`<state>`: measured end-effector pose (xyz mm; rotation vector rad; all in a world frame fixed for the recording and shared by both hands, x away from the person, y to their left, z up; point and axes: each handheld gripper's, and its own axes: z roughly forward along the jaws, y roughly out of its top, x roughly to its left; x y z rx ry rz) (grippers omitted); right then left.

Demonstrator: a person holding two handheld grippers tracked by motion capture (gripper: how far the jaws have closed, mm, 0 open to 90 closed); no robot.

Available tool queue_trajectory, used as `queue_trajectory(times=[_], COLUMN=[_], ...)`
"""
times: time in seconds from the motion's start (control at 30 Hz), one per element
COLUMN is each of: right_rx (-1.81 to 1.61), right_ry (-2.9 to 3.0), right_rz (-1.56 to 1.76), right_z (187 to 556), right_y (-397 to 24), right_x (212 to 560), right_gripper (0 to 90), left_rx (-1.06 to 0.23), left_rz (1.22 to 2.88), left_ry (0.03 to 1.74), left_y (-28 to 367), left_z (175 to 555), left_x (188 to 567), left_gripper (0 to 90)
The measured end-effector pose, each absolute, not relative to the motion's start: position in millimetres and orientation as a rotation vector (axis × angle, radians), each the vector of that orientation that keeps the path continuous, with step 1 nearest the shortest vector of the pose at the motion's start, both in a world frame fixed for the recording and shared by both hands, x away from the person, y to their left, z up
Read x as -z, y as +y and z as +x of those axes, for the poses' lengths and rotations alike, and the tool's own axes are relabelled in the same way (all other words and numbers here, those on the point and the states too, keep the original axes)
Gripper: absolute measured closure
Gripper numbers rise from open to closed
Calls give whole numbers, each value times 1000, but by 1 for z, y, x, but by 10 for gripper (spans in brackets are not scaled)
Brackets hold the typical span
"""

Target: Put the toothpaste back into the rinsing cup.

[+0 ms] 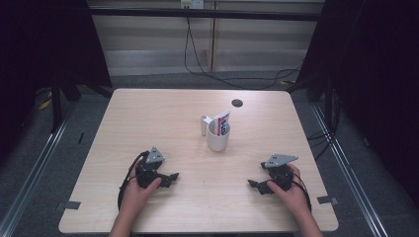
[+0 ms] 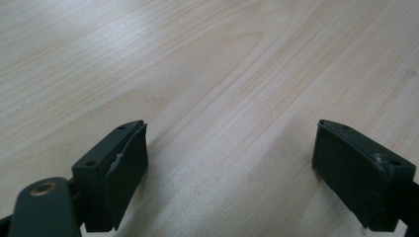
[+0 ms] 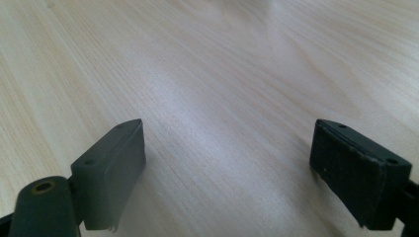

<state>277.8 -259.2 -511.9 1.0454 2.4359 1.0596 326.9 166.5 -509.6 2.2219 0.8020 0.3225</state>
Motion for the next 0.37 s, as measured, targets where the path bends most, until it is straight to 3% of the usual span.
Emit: queue_trajectory(times=[0.37], right_rx=[-1060], right_ry=[2436], right_rz=[1048], right_z=[278], right_y=[-259], right_x=[512], right_gripper=[135], left_rx=[-327], left_rz=[2226], left_ry=[800], left_y=[167], left_z=[327], left_x=[509], left_gripper=[139])
